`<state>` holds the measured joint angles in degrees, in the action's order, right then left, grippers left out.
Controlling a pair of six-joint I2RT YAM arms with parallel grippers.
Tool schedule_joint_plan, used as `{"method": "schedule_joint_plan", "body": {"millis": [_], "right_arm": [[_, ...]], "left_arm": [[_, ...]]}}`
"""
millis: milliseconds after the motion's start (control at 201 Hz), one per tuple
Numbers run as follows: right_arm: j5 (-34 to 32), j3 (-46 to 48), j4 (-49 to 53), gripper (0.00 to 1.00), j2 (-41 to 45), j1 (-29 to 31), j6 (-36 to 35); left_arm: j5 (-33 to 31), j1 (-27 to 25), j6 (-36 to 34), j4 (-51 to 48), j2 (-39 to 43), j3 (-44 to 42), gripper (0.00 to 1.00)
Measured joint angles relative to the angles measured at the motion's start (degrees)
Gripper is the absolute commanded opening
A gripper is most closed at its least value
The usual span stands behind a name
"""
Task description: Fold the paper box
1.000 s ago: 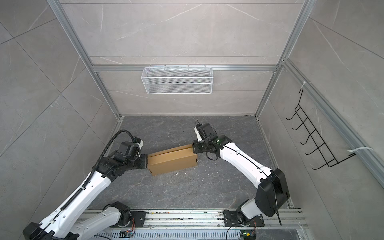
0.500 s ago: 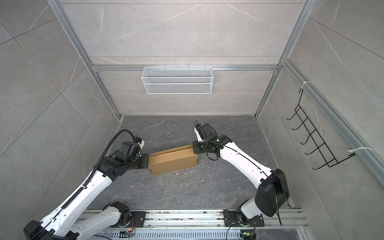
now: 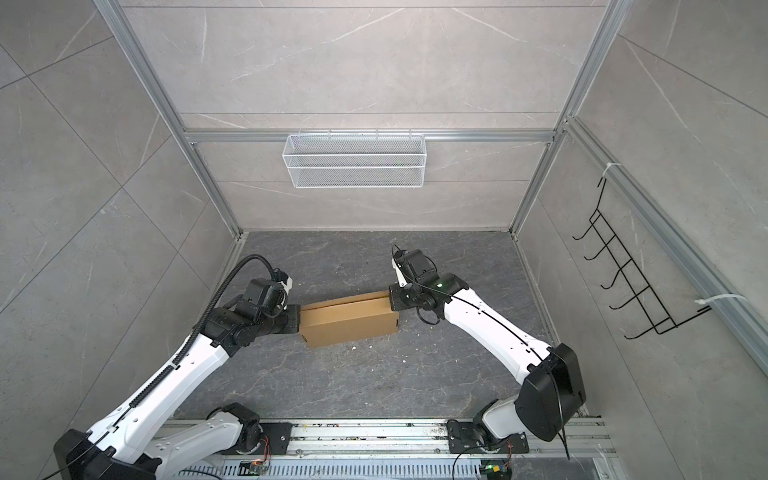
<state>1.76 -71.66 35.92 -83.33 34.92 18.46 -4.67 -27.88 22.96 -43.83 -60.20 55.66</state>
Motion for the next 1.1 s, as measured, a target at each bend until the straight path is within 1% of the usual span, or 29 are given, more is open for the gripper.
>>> {"method": "schedule_joint_plan", "body": {"millis": [264,458,572,886,1005,1100], "right_arm": [[-2.9,3.3,-0.1,0.0,3.7,0.0,1.8],[-4.2,4.0,0.5,0.0,4.8,-0.1,3.7],[-4.3,5.0,-0.3,0.0,5.4,-0.1,5.3],[-7.0,11.2,-8.0,0.0,8.7,0.2,7.5],[-7.1,11.4,-8.8,0.07,8.8,0.2,7.5],[-6.5,11.4,-8.5,0.15,8.9,0.2,7.6]], "left_arm": [[0.4,-0.1,-2.3,1.9,-5.9,3.6,0.02],[0.7,-0.1,-3.7,3.5,-9.4,5.6,0.02],[0.7,-0.1,-4.0,4.1,-9.8,5.7,0.01],[1.7,-0.1,-4.4,5.4,-9.4,4.8,0.01],[1.7,-0.1,-5.3,5.8,-9.2,4.5,0.01],[1.7,-0.1,-5.9,5.8,-9.0,4.3,0.01]]}}
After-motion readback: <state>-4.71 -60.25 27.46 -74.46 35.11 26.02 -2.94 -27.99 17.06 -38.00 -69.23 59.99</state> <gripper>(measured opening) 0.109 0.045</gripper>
